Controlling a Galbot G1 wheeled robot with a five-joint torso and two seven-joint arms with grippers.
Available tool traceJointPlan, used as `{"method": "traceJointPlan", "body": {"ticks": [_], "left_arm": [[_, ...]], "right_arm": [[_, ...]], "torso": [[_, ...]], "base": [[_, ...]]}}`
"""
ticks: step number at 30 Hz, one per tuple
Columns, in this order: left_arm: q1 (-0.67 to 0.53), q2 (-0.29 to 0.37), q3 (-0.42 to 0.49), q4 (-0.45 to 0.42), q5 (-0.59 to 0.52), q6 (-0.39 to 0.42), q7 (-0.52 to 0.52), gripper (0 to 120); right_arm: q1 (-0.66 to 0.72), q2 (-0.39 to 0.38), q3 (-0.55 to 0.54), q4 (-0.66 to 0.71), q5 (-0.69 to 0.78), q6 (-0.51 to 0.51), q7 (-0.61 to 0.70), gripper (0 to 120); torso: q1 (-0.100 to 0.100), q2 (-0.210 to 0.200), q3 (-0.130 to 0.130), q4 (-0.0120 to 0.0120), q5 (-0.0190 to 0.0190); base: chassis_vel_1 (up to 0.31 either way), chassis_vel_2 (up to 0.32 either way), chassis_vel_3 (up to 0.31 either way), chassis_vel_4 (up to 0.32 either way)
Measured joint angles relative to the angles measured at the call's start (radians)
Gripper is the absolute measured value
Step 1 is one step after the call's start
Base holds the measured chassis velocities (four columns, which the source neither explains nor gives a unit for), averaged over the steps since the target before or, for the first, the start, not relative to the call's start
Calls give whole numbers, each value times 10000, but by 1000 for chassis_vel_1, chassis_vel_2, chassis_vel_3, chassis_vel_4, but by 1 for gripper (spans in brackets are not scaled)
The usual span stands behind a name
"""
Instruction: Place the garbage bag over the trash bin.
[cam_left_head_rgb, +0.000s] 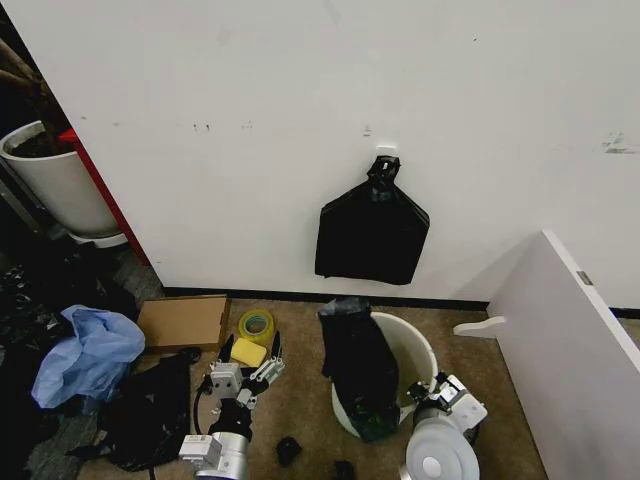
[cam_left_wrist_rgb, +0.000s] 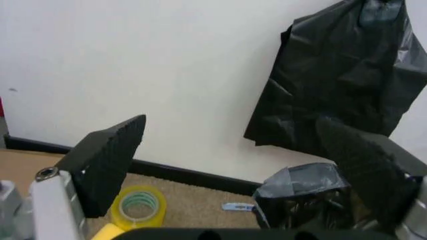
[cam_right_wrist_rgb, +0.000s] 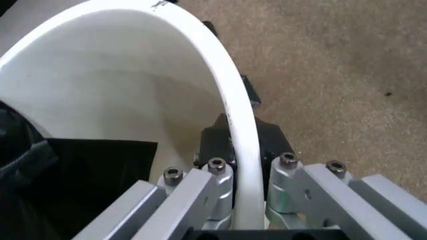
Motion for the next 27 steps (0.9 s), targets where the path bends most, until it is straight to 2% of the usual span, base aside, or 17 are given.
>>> {"method": "traceJointPlan", "body": {"ticks": [1,3,5,10,12,13,14,16,17,18,19,21,22,23,27], "left_arm": [[9,18,-19,0,-10,-3,-1,100],[27,43,-56,0,-21,-13,-8,100],[34,50,-69,0,-26,-15,-12,100],[29,49,-100,79,-31,-24,-27,100],[1,37,-103,135,-29,-20,-30,100],[-37,21,-109,204,-24,6,-31,100],[-37,21,-109,204,-24,6,-31,100],[-98,5,-122,281,-23,58,-36,100],[-242,-19,-202,487,-24,182,-49,100],[-277,-20,-223,541,-26,207,-55,100],[-367,-26,-277,701,-28,274,-104,100],[-426,-23,-331,868,-28,389,-186,100],[-426,-23,-331,868,-28,389,-186,100],[-419,-20,-355,928,-29,459,-228,100],[-333,-21,-416,1001,-15,508,-273,100]], "right_arm": [[-20,4,-21,86,-39,-6,31,4],[-78,-17,-63,386,-96,-8,164,15],[-122,-39,-77,539,-127,-10,220,19],[-620,-305,-147,1903,-754,-204,398,39],[-864,-536,-100,2142,-1816,-84,-345,46],[-1062,-856,10,2169,-2808,330,-1469,54],[-1062,-856,10,2169,-2808,330,-1469,54],[-1126,-1302,115,2008,-3786,850,-3124,61],[-1111,-2082,183,1782,-4450,490,-5451,74],[-1076,-2209,176,1770,-4460,233,-5733,75],[-853,-2498,87,1722,-4358,-576,-6197,81],[-471,-2782,-87,1575,-4031,-1565,-6400,89],[-471,-2782,-87,1575,-4031,-1565,-6400,89],[-317,-2940,-147,1466,-3954,-2098,-6618,92],[-96,-3232,-157,1219,-3893,-3400,-7228,81]], "torso": [[0,0,0,0,1],[0,0,0,0,-1],[0,0,0,0,-1],[0,0,0,1,-2],[0,0,0,0,0],[0,0,0,-3,-1],[0,0,0,-3,-1],[0,1,-1,-1,-1],[0,0,0,0,1],[0,0,0,-2,0],[0,0,0,-1,-1],[0,0,1,1,1],[0,0,1,1,1],[1,0,1,2,1],[0,0,1,0,1]], "base": [[0,0,0,0],[0,0,0,0],[0,0,0,0],[0,0,0,0],[0,0,0,0],[0,0,0,0],[0,0,0,0],[0,0,0,0],[0,0,0,0],[0,0,0,0],[0,0,0,0],[0,0,0,0],[0,0,0,0],[0,0,0,0],[0,0,0,0]]}}
